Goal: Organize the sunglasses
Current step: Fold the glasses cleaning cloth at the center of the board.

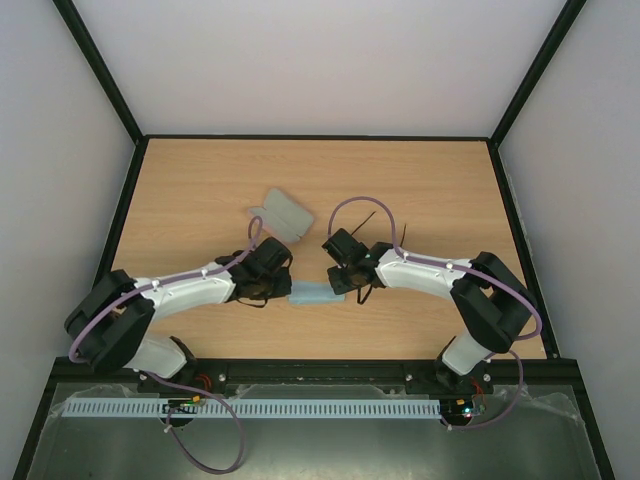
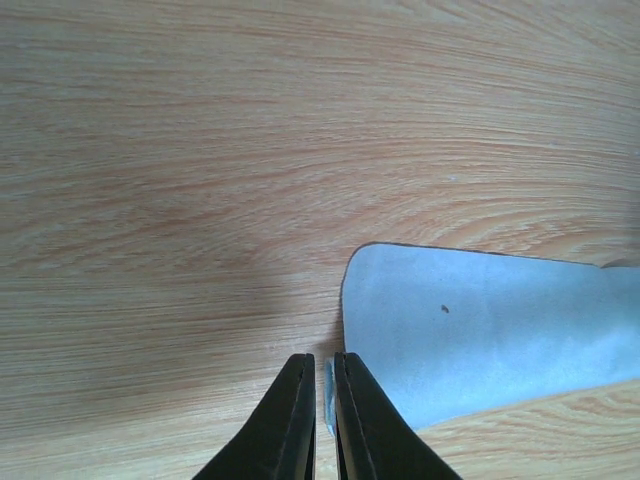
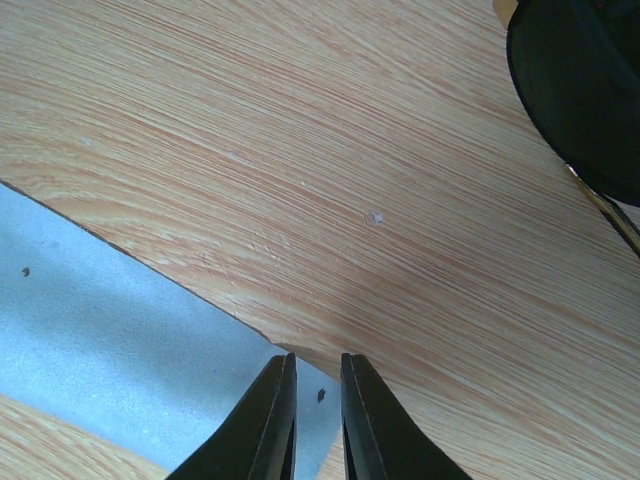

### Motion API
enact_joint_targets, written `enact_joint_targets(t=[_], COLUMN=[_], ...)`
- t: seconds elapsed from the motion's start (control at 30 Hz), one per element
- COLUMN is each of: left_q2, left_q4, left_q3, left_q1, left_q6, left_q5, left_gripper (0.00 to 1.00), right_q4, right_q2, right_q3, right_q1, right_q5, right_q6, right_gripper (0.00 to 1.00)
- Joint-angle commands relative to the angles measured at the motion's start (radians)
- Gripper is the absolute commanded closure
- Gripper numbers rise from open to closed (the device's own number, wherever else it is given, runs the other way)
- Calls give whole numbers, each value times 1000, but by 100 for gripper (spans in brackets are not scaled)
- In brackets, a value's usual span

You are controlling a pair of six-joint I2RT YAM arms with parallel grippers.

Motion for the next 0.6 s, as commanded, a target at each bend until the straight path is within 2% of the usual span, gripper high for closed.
enact_joint_targets(t=[0.0,0.27,0.57], left_q2=[-57,-102,-26], left_q4=[-39,-35,-6], left_q3=[4,2,57], left_q1=[4,4,0], left_q6=[-12,-4,19], left_q5=[-7,50,69], left_gripper=[90,80,98], right_q4=[-36,-61,-22], right_q2=[-41,-126,-110], right_q3=[19,-30,-62], right_q1=[0,0,1], right_q5=[4,-81,-181], right_q6=[0,36,60], right_gripper=[83,72,76])
